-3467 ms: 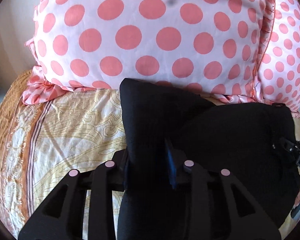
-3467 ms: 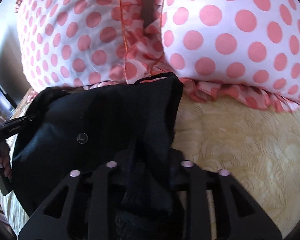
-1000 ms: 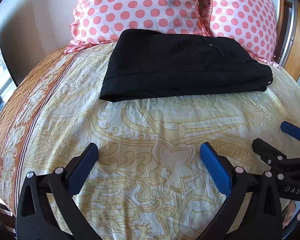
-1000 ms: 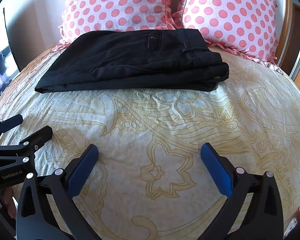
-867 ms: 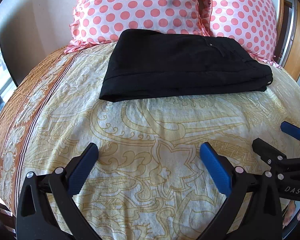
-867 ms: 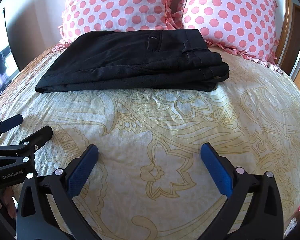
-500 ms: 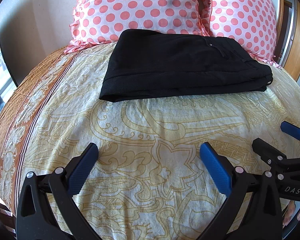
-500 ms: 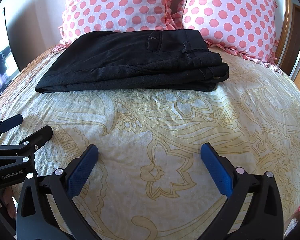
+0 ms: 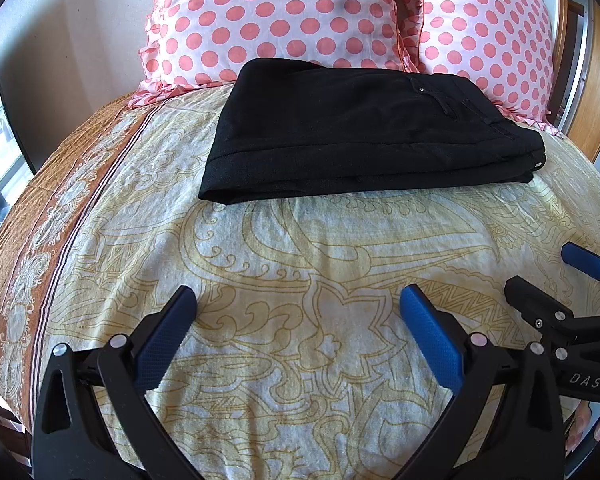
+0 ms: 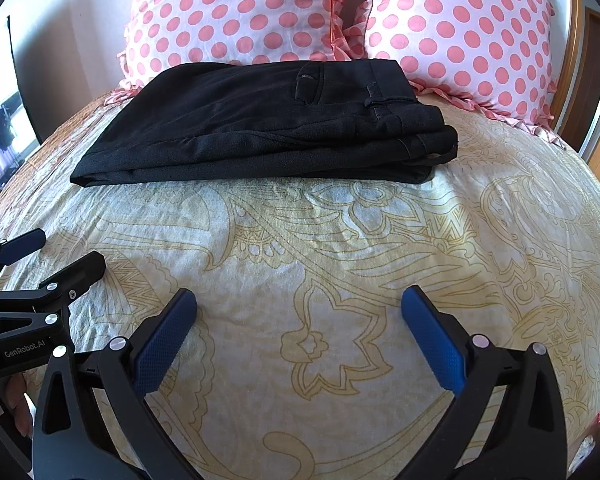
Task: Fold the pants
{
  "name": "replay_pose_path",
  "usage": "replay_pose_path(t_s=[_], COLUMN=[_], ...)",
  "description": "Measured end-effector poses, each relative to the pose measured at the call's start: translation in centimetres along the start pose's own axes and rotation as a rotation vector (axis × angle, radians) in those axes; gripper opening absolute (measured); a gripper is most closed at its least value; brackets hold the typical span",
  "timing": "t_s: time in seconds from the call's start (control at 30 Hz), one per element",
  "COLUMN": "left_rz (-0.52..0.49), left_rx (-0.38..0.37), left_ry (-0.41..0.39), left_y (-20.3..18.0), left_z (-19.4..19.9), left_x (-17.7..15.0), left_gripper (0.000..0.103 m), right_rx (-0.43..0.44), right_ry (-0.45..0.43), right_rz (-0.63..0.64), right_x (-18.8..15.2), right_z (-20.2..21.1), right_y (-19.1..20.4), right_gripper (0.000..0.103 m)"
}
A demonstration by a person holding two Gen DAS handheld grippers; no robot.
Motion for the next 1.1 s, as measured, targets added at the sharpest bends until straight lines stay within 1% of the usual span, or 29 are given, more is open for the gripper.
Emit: replay_pose_path(t_s=[0.77, 1.1], left_rz=[0.000, -0.005], left_rx=[0.001, -0.004], left_ry=[0.000, 0.016], left_y=[0.00, 0.07], left_z=[-0.05, -0.20], left_x=[-0.06, 0.18], left_gripper=[0.101, 0.101], right_rx=[-0.001, -0.001], right_ry=[-0.001, -0.001], right_rz=[0.000, -0.001], right_x=[-0.01, -0.05], right_z=[-0.02, -0.02], right_y=[0.00, 0.03], right_gripper=[0.102, 0.102])
Point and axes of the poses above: each gripper's, at about its wrist camera, not at the fingertips, and z roughly against the way its jaws point, y to its left, x to its top, the point moved 1 cm from there along -z, roughly the way its jaws point, and after that the axes turned 7 degrees about -z, right-handed, at the moved point
